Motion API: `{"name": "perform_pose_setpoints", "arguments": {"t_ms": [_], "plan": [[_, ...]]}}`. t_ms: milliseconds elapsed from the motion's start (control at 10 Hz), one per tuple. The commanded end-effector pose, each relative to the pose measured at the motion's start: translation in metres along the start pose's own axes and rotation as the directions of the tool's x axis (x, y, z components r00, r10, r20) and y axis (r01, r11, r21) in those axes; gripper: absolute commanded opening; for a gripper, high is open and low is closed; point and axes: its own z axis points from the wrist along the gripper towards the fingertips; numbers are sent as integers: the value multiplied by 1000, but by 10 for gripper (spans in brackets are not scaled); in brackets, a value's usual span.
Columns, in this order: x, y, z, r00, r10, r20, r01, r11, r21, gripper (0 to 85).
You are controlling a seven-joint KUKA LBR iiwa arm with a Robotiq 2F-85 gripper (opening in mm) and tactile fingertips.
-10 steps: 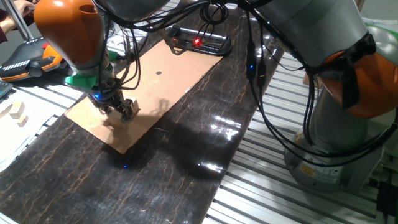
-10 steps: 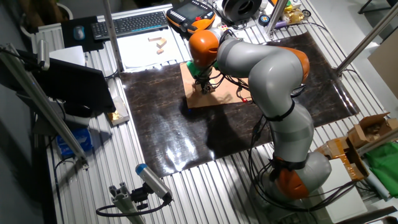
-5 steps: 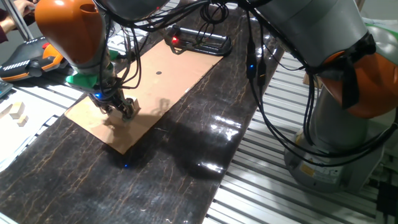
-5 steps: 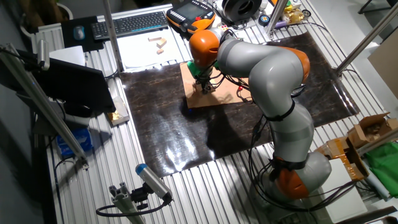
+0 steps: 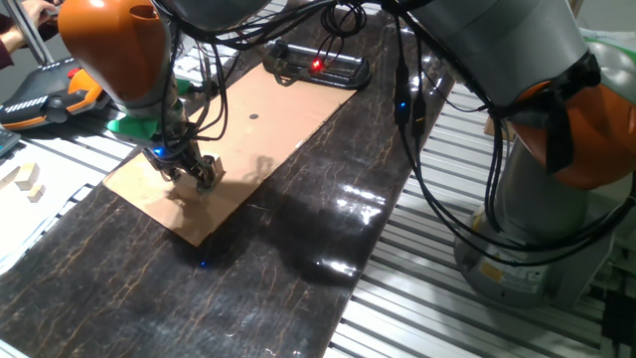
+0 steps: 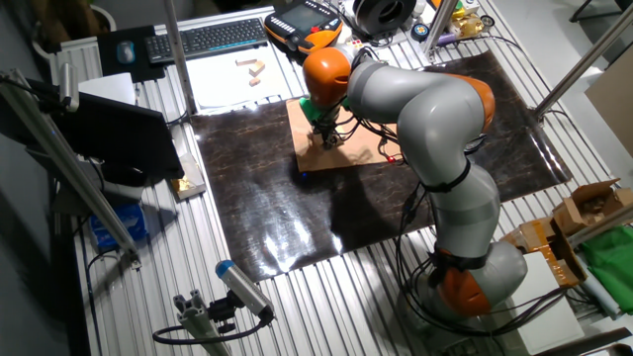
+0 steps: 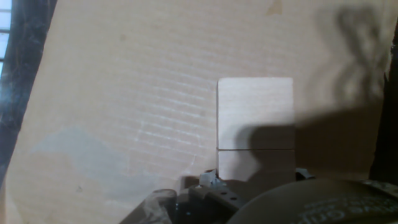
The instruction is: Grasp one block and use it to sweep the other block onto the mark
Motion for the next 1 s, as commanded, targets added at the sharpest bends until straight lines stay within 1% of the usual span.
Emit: {"name": "perform_pose_setpoints", "arguments": {"t_ms": [0,500,900], "plan": [[-1,0,1,1000,-6,0,6,1000,1,7],[-8,-2,2,1000,-19,-3,19,1000,0,7],[-11,-2,1,1000,-29,2,29,1000,1,7]]}}
